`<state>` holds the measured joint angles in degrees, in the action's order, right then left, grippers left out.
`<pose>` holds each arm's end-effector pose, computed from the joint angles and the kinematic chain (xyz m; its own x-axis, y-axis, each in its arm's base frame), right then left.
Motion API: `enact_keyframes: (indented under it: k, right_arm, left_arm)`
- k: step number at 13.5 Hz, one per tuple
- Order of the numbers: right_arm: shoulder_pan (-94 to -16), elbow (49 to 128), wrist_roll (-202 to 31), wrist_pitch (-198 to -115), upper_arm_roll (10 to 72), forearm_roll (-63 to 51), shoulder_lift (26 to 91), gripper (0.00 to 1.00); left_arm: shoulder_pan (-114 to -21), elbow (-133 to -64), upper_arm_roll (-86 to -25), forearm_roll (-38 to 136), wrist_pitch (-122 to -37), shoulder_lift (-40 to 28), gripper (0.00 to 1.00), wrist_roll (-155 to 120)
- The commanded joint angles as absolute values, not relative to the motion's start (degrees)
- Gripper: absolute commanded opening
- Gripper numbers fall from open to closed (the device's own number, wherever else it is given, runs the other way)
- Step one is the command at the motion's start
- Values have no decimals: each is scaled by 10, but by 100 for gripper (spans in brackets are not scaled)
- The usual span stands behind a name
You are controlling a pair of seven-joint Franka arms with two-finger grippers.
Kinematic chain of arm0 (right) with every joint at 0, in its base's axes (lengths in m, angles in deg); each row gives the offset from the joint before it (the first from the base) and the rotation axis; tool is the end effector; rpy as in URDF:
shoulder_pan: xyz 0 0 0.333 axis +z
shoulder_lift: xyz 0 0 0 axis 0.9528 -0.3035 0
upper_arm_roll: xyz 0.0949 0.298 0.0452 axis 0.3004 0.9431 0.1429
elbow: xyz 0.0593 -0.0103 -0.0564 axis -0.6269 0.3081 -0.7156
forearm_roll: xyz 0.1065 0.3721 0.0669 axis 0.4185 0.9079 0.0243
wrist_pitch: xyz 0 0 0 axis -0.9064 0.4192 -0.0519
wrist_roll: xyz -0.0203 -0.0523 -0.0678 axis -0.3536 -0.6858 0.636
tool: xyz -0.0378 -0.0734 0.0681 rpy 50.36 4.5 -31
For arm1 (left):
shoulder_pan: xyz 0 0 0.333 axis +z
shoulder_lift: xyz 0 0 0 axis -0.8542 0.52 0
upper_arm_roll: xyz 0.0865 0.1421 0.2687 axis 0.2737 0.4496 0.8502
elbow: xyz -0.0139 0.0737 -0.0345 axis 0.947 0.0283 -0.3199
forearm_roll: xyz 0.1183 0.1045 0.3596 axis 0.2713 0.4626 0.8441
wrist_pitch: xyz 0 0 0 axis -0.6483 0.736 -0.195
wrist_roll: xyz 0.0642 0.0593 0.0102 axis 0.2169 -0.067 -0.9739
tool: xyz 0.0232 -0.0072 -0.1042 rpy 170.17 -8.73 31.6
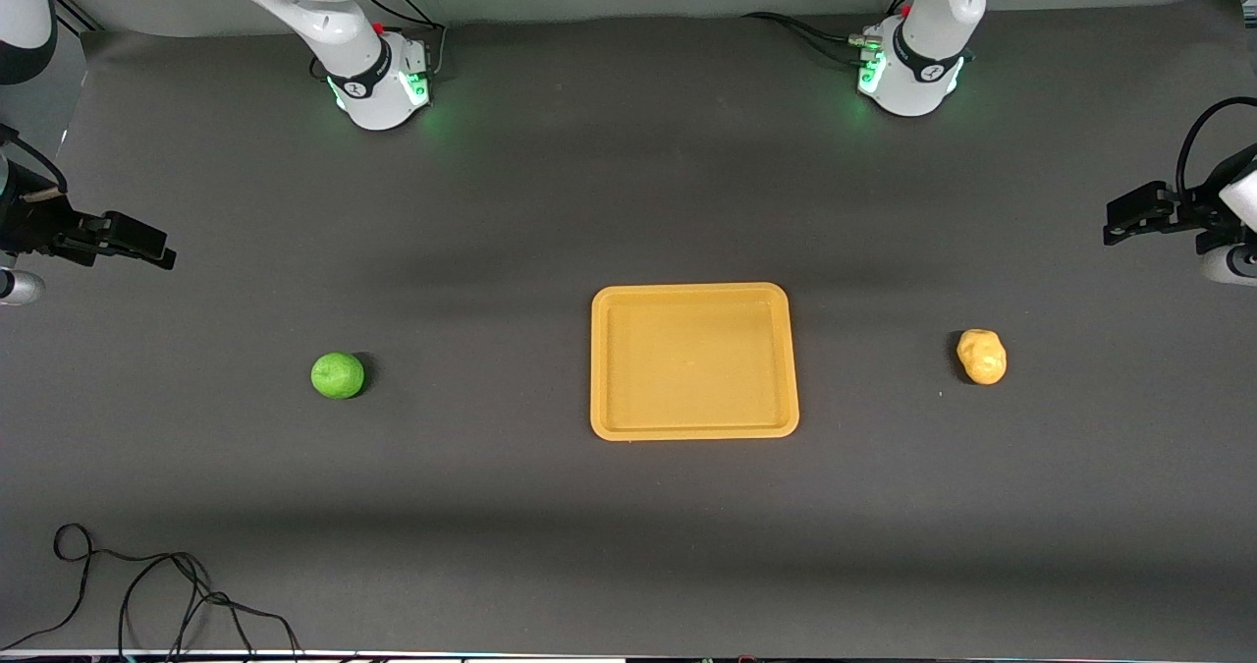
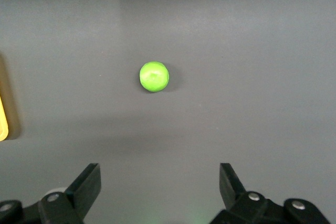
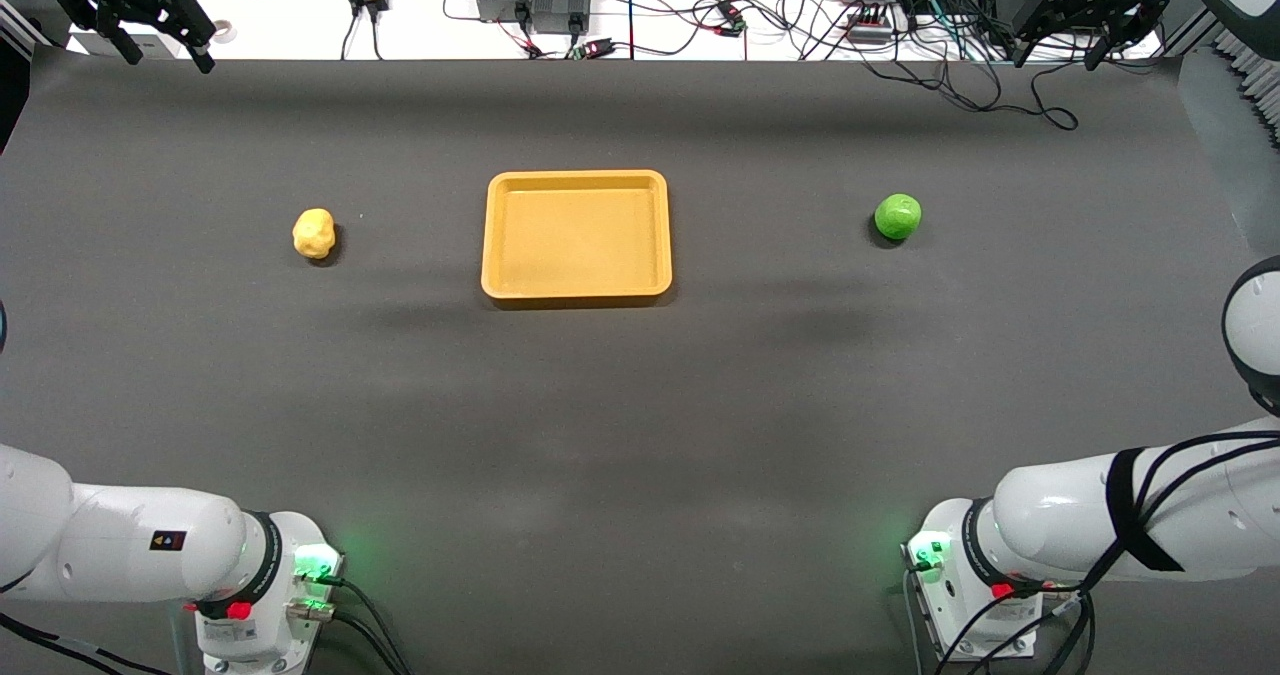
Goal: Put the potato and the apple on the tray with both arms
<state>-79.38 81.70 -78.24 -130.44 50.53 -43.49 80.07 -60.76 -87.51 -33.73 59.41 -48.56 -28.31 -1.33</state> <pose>0.5600 -0.0296 0.5948 0.9943 -0.0851 -0.0648 -0.0844 -0.9963 0.0133 0.5642 0.0176 0.5987 0.9843 -0.1418 -0.1048 -0.1438 -0.9895 -0.0117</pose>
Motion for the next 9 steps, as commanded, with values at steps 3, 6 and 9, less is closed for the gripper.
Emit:
enact_keyframes:
  k: [3, 6, 9]
  right_arm:
    - [-799, 798, -793, -1293, 509, -421, 792, 100]
    - [-800, 798, -793, -1295, 509, -421, 792, 100]
    - [-800, 798, -793, -1297, 509, -421, 791, 100]
  left_arm:
    - [-607, -870, -337, 596, -484, -281, 97, -11]
    - [-608, -869, -338, 596, -484, -281, 97, -11]
    - [-608, -870, -338, 596, -484, -281, 97, -11]
